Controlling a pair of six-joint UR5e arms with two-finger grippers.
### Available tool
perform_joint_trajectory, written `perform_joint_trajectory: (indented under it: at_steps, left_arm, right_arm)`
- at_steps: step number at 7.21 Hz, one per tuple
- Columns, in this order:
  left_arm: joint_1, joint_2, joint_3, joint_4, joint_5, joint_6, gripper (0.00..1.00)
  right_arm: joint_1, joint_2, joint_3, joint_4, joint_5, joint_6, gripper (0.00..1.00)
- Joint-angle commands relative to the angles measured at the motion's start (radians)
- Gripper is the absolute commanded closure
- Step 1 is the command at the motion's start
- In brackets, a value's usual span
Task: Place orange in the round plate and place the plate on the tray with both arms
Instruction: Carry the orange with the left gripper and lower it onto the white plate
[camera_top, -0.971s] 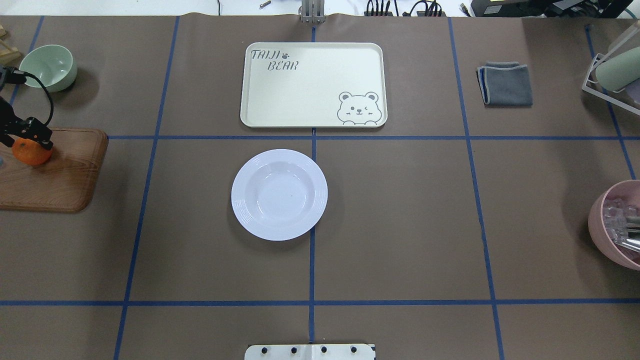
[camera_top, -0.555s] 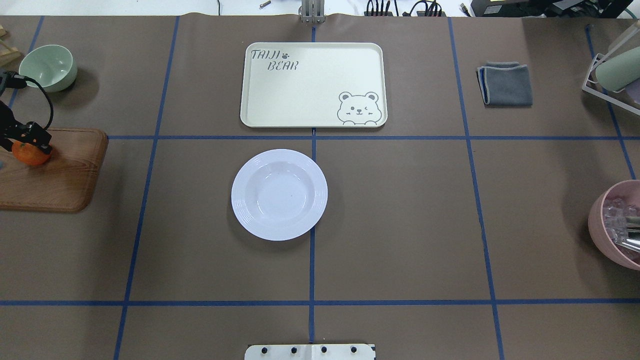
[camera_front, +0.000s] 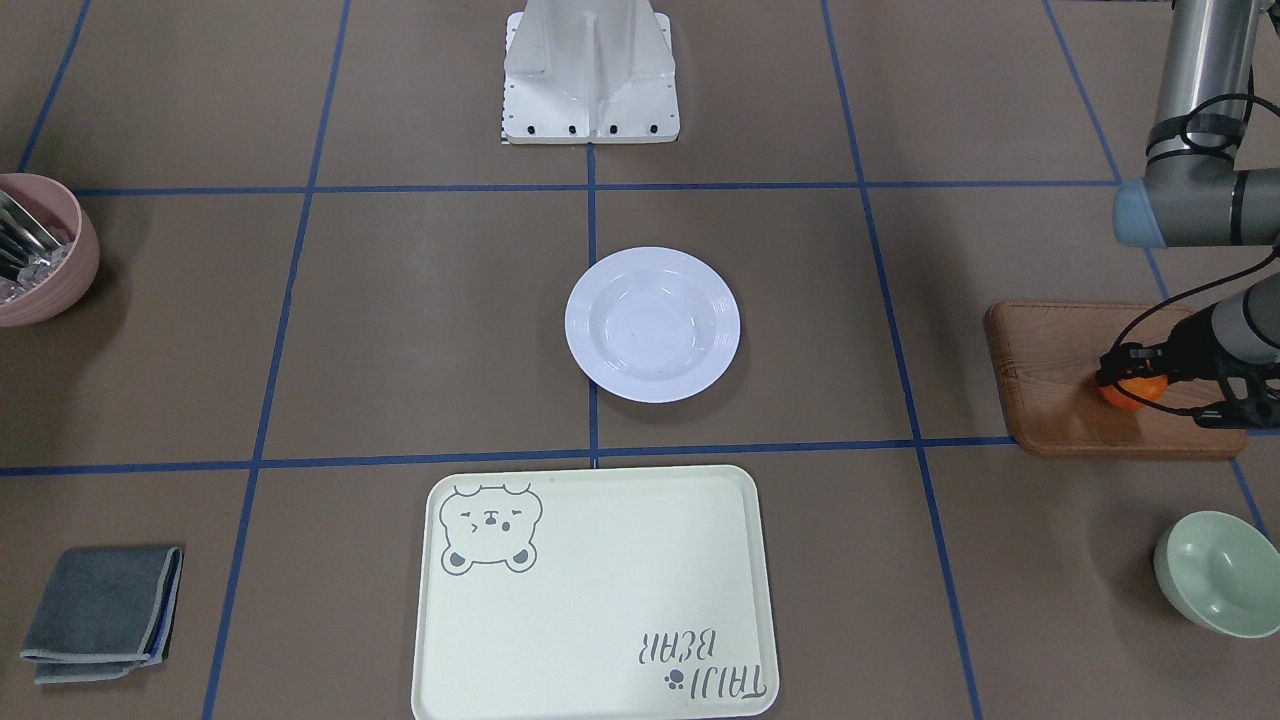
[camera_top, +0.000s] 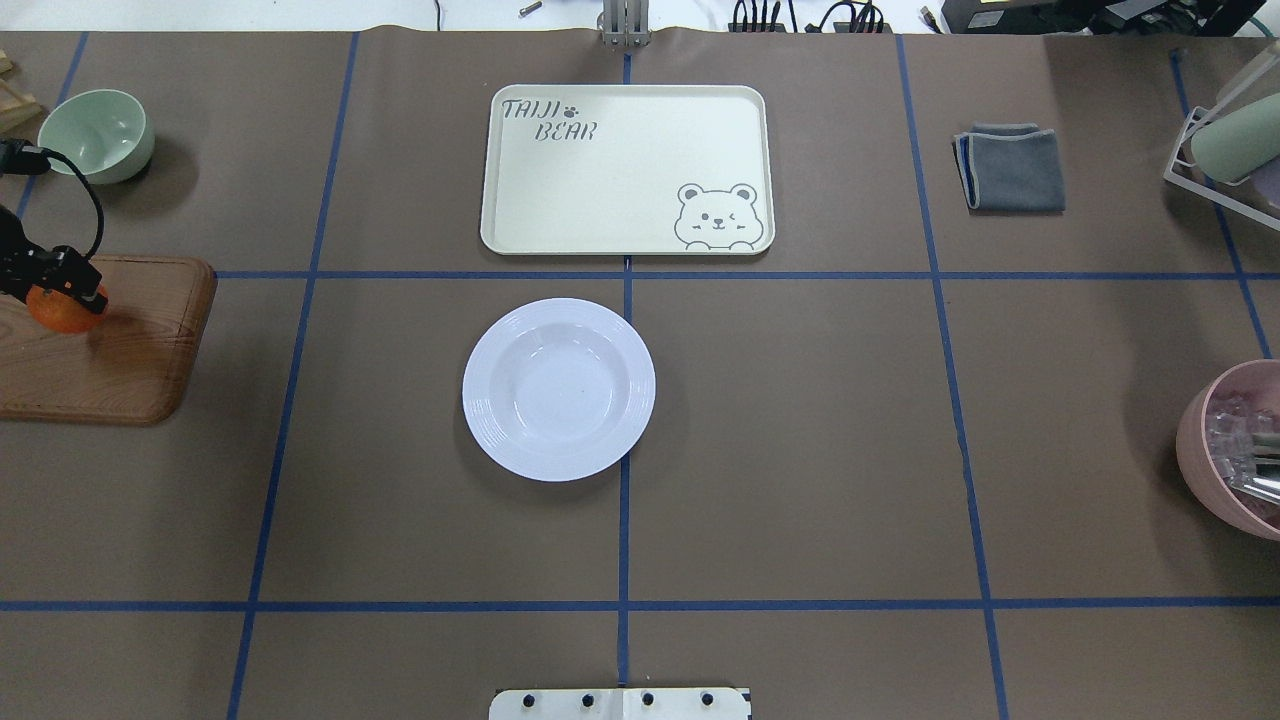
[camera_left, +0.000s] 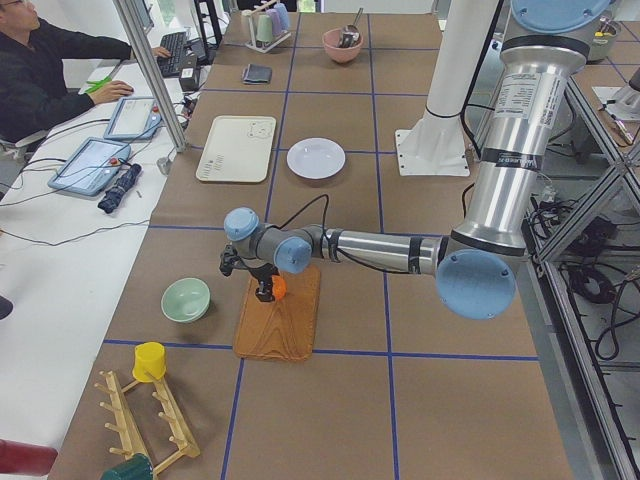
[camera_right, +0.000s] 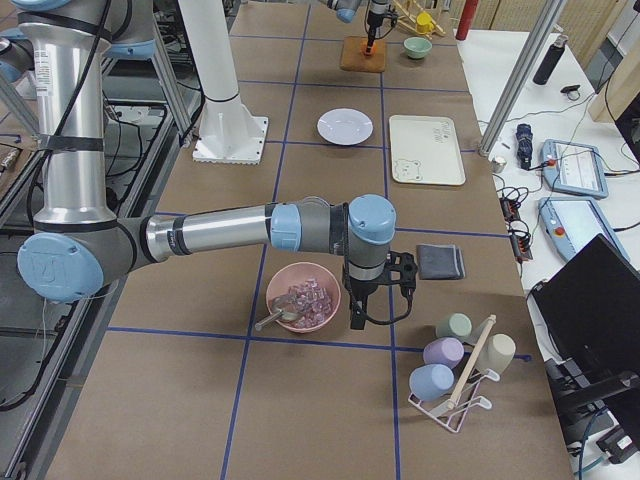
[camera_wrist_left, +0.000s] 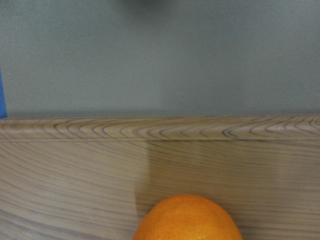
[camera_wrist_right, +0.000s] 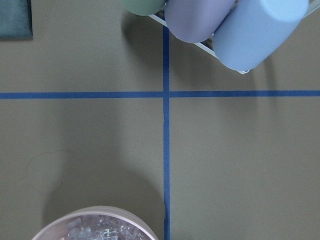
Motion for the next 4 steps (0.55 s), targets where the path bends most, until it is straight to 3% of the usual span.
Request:
perform_joint_trajectory:
  at_steps: [1,4]
  left_arm:
    - [-0.006,-0.093,-0.048,0.106,-0.01,-0.016,1.0]
    - [0.087,-0.346,-0.046,0.184,0.005,-0.434,1.0]
  right_arm:
    - [-0.001,0.0,0.007,-0.015,0.002,0.0,0.0]
    - [0.001,-0.032,0.027,-0.006,0.032,-0.003,0.0]
